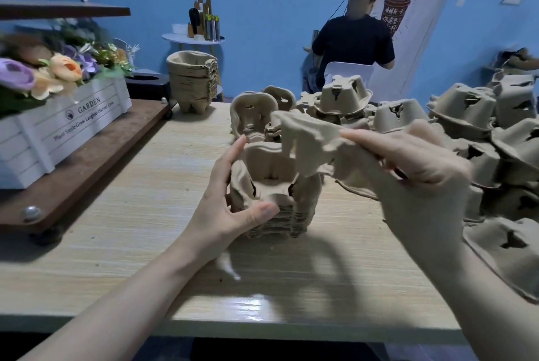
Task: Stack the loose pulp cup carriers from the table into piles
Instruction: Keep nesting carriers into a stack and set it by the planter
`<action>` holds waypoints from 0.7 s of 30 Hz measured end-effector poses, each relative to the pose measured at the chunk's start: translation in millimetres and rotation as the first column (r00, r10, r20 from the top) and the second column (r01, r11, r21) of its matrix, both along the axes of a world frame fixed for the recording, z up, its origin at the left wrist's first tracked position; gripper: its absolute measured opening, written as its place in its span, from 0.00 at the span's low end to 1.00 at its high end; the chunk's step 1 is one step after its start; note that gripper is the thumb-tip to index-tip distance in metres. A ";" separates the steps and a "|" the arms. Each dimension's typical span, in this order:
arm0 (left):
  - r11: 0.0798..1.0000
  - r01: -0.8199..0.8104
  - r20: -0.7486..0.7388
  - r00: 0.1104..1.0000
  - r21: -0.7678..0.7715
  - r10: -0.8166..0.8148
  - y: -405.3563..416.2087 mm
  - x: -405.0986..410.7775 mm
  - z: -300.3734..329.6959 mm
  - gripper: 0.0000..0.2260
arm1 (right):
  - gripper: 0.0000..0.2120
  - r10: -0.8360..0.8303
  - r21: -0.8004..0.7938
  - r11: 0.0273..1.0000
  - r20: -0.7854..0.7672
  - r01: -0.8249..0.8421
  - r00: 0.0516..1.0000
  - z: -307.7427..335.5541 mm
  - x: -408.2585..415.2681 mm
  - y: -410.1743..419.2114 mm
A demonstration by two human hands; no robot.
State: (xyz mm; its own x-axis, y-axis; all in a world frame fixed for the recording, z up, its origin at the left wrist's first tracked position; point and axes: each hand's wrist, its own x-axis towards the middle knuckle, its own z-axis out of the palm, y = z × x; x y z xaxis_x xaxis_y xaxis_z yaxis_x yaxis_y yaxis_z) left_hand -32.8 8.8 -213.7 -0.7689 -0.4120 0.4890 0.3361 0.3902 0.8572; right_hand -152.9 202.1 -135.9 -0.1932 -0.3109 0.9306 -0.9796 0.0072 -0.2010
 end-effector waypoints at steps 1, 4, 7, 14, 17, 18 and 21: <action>1.000 0.013 -0.001 1.000 0.020 -0.013 -0.1 -0.4 -0.2 0.48 | 0.05 -0.004 0.020 1.000 -0.076 0.005 0.997 -2.1 1.9 -6.6; 0.997 0.048 -0.005 0.999 0.063 -0.048 -2.2 -2.9 -1.6 0.53 | 0.06 0.016 0.108 0.994 -0.229 0.009 0.973 -12.4 5.7 -21.6; 0.997 0.046 -0.003 0.999 0.055 -0.046 -3.8 -3.5 -2.5 0.53 | 0.07 0.022 0.166 0.986 -0.260 0.022 0.965 -21.5 6.4 -25.4; 0.999 0.018 -0.022 1.000 0.037 -0.017 0.4 -4.3 -1.5 0.51 | 0.09 0.072 0.298 0.955 -0.214 -0.006 0.974 -35.6 8.8 -21.6; 0.996 0.050 -0.042 0.998 0.074 -0.047 2.8 -3.8 0.4 0.55 | 0.10 0.079 0.321 0.947 -0.167 -0.022 0.983 -38.9 9.7 -20.9; 0.995 0.054 -0.044 0.998 0.084 -0.051 2.7 -3.6 0.7 0.54 | 0.10 0.074 0.325 0.946 -0.159 -0.019 0.985 -39.0 9.8 -21.1; 0.996 0.048 -0.032 0.998 0.077 -0.046 1.7 -2.7 1.0 0.55 | 0.10 0.054 0.328 0.945 -0.144 -0.004 0.988 -37.9 11.6 -22.5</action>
